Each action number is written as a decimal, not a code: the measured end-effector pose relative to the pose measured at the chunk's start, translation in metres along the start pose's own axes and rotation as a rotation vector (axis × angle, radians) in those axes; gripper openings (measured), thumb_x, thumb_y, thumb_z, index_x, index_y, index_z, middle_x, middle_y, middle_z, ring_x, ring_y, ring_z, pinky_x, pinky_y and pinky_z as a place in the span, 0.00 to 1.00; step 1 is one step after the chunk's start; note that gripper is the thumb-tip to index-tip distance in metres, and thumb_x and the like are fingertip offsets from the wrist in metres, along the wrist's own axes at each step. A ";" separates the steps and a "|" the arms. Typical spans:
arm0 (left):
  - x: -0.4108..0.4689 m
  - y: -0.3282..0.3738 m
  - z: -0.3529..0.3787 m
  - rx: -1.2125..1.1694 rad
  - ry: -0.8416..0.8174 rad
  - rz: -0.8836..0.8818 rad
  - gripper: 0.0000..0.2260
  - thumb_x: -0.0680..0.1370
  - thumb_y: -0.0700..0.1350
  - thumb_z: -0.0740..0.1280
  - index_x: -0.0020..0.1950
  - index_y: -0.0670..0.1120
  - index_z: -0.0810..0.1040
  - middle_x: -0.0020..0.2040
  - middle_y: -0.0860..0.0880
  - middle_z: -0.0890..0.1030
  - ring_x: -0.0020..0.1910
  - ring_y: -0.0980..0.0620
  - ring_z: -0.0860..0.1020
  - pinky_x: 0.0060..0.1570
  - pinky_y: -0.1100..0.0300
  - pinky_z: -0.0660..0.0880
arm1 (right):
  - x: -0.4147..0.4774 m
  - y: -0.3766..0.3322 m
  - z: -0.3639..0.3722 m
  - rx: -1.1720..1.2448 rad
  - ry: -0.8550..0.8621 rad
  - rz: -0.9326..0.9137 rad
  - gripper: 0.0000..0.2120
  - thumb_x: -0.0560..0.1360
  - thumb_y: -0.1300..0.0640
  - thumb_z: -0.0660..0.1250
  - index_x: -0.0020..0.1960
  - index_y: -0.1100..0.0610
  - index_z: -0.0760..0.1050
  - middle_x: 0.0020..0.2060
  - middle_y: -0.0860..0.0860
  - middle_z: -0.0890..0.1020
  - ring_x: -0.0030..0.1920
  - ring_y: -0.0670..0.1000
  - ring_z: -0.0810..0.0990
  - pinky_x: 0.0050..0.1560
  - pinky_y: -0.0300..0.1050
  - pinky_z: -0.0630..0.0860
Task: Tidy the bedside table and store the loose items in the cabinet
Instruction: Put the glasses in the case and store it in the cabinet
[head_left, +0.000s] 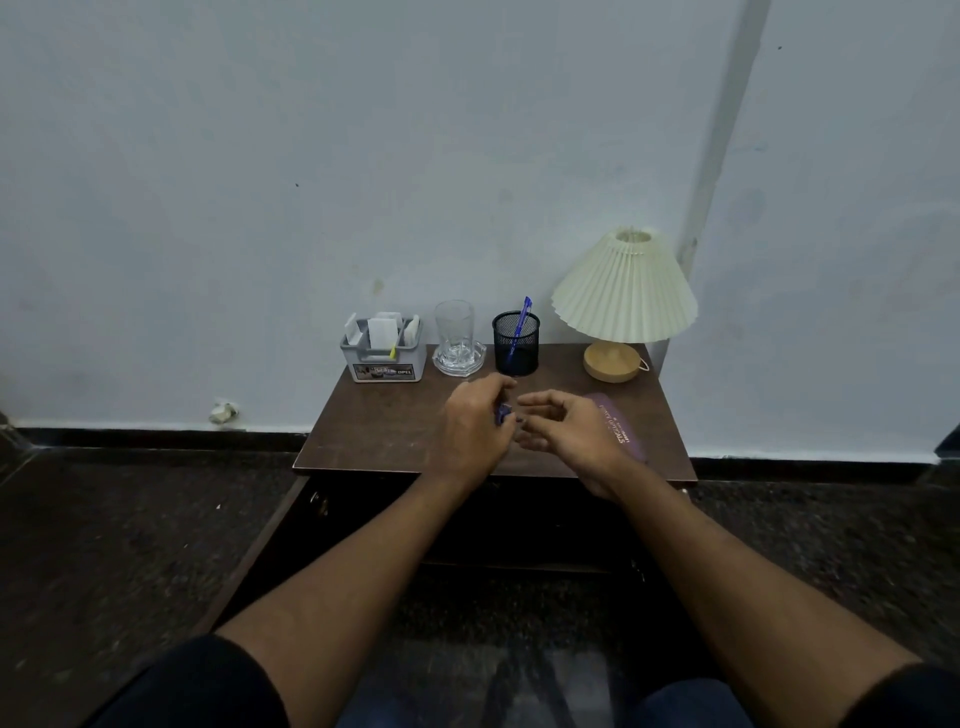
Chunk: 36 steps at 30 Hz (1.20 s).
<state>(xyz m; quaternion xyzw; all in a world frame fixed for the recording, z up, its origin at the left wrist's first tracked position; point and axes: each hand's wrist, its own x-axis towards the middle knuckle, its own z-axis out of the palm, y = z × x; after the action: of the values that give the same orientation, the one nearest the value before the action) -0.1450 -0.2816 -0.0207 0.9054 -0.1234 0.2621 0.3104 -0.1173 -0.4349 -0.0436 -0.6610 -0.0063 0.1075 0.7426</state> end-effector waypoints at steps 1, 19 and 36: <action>0.000 0.002 -0.001 0.026 -0.005 0.019 0.18 0.71 0.38 0.72 0.60 0.46 0.80 0.48 0.48 0.84 0.50 0.47 0.80 0.49 0.52 0.78 | -0.002 -0.001 0.005 0.054 -0.040 0.001 0.07 0.77 0.65 0.68 0.54 0.60 0.81 0.46 0.59 0.86 0.41 0.52 0.86 0.43 0.45 0.83; -0.003 -0.033 -0.004 0.043 0.098 -0.203 0.18 0.75 0.43 0.66 0.65 0.46 0.74 0.65 0.47 0.72 0.65 0.49 0.71 0.66 0.58 0.67 | -0.001 0.015 -0.009 0.132 0.027 0.040 0.10 0.76 0.70 0.69 0.57 0.72 0.79 0.48 0.63 0.84 0.46 0.57 0.84 0.51 0.46 0.83; -0.012 -0.122 0.022 -0.467 0.093 -0.868 0.07 0.77 0.35 0.69 0.53 0.37 0.85 0.50 0.39 0.86 0.51 0.41 0.84 0.59 0.48 0.80 | 0.078 0.054 0.025 -0.422 0.247 -0.002 0.10 0.74 0.62 0.73 0.55 0.59 0.81 0.45 0.52 0.85 0.49 0.53 0.84 0.54 0.49 0.82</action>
<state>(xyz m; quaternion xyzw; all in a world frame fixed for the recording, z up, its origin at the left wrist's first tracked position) -0.0986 -0.2000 -0.1029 0.7667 0.2237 0.1140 0.5908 -0.0527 -0.3913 -0.1039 -0.8096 0.0615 0.0213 0.5833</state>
